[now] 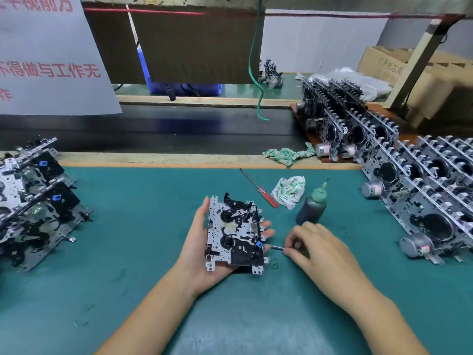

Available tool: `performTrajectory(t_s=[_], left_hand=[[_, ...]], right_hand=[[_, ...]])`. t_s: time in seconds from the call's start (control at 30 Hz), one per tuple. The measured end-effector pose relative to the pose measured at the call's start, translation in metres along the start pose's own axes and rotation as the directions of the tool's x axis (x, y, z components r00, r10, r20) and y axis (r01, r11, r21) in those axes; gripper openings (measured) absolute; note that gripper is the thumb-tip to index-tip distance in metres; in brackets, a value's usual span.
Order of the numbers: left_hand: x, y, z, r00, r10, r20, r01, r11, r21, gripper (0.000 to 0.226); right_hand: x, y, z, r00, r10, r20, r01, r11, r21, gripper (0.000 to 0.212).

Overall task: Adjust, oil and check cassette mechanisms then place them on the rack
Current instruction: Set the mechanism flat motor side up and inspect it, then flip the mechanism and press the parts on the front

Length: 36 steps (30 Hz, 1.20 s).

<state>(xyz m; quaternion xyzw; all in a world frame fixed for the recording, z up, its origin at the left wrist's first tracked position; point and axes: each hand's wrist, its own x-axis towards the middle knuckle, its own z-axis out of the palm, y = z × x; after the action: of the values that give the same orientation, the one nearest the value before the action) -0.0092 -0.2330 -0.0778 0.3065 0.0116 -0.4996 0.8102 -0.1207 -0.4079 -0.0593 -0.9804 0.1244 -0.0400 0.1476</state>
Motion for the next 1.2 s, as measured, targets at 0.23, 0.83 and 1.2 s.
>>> performTrajectory(t_s=[0.23, 0.83, 1.2], left_hand=[[-0.005, 0.001, 0.000, 0.999, -0.045, 0.017, 0.044, 0.998, 0.039, 0.092], [-0.002, -0.003, 0.004, 0.988, -0.116, -0.100, 0.133, 0.975, 0.177, 0.079], [-0.001, -0.003, 0.005, 0.987, -0.118, -0.107, 0.135, 0.978, 0.162, 0.074]], right_hand=[[-0.002, 0.004, -0.010, 0.993, -0.019, 0.118, -0.062, 0.759, 0.648, 0.020], [-0.006, -0.020, -0.008, 0.874, -0.112, 0.474, -0.298, 0.647, 0.702, 0.045], [-0.006, -0.023, -0.006, 0.854, -0.105, 0.509, -0.355, 0.598, 0.718, 0.055]])
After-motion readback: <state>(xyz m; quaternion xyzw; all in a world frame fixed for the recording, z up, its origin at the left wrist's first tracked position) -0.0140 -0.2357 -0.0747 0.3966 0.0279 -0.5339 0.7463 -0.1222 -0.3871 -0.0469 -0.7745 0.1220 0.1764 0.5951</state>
